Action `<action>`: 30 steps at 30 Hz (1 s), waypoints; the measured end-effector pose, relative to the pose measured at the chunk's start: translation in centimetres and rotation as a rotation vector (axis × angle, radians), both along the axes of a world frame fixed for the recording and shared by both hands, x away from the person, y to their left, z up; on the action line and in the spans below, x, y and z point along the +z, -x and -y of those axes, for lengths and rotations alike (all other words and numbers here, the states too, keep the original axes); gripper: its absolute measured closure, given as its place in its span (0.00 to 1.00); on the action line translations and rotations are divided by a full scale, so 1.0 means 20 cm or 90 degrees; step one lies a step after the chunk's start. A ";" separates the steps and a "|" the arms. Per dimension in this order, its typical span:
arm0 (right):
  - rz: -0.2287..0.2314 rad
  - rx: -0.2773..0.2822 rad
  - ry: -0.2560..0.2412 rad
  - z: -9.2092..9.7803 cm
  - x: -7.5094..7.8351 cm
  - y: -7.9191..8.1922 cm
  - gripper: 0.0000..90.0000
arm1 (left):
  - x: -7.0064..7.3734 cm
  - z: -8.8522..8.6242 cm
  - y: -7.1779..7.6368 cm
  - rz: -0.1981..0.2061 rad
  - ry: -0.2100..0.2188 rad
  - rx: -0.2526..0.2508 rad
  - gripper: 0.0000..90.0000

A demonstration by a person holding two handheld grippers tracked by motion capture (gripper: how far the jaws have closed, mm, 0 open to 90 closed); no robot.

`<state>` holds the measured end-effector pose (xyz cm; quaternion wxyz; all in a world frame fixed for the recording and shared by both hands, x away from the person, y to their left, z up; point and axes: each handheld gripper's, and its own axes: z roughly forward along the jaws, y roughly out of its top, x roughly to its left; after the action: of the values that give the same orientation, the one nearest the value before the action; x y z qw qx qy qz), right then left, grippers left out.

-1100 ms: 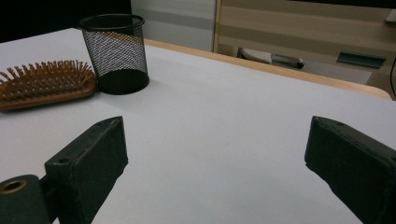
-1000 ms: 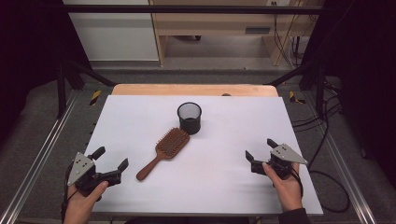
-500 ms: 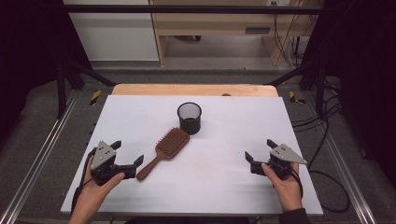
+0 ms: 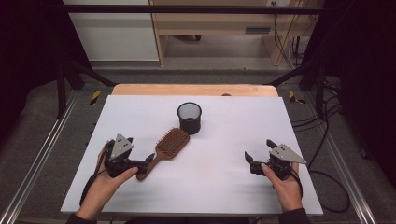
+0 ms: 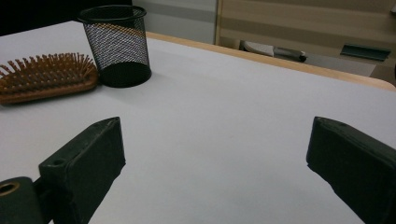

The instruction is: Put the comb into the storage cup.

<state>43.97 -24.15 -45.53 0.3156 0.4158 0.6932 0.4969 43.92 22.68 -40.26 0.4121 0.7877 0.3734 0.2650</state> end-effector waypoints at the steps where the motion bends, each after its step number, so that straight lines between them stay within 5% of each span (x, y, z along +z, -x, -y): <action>1: 0.001 0.000 -0.002 0.00 0.00 0.00 0.05 | 0.00 0.01 -0.01 -0.008 0.001 -0.003 0.06; 8: -0.010 0.003 -0.002 0.00 -0.01 -0.02 0.05 | -0.04 0.09 -0.05 -0.037 -0.048 -0.028 0.07; 30: -0.004 0.018 0.011 -0.03 -0.01 0.01 0.05 | -0.10 0.14 -0.14 -0.102 -0.066 -0.017 0.07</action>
<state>43.85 -23.61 -45.65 0.3104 0.4049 0.7043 0.4937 46.69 19.96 -42.33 0.3430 0.8316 0.3803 0.2149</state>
